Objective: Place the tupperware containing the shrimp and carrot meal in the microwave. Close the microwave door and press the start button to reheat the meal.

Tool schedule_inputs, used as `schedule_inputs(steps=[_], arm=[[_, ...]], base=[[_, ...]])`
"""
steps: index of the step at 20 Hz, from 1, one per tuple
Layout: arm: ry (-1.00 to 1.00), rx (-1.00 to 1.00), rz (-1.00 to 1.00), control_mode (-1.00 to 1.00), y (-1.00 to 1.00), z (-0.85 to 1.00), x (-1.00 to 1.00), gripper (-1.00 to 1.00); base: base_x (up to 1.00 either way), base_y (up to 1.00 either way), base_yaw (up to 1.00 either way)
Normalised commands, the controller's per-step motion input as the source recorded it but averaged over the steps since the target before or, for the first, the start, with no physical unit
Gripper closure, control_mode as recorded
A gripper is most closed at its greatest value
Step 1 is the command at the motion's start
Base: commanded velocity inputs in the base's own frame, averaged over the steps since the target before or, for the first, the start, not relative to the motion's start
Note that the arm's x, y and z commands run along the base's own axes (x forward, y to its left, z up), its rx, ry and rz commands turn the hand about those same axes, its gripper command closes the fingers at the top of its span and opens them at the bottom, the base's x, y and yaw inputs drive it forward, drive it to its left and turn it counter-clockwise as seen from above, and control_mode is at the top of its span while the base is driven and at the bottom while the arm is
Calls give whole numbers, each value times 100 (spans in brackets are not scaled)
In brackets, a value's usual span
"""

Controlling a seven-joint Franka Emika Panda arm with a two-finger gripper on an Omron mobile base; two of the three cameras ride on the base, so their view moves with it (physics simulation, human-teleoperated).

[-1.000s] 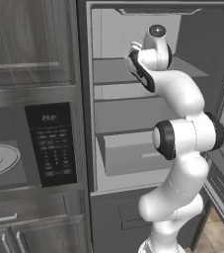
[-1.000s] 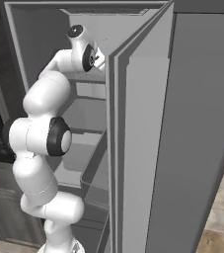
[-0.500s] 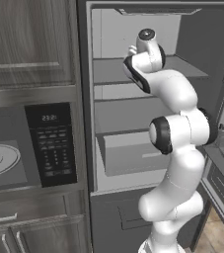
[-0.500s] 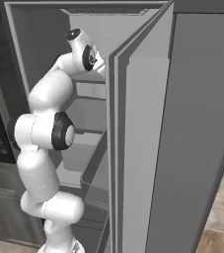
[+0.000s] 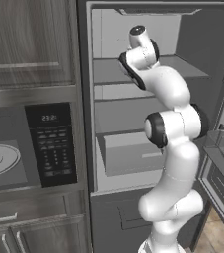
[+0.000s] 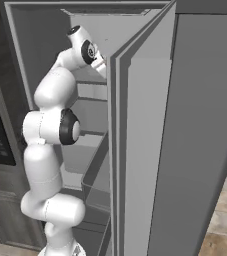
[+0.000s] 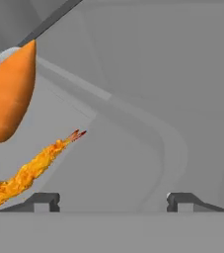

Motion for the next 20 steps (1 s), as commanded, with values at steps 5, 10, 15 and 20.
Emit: schedule_inputs(steps=[5,10,15,20], arm=[[0,0,-2,-100,0,-4,0,100],[0,0,0,-100,0,-6,-3,100],[-11,0,-5,-100,0,-34,-45,100],[-18,0,-7,-100,-1,-28,-63,100]], base=[[0,0,0],[0,0,0],[0,0,0],[0,0,0]])
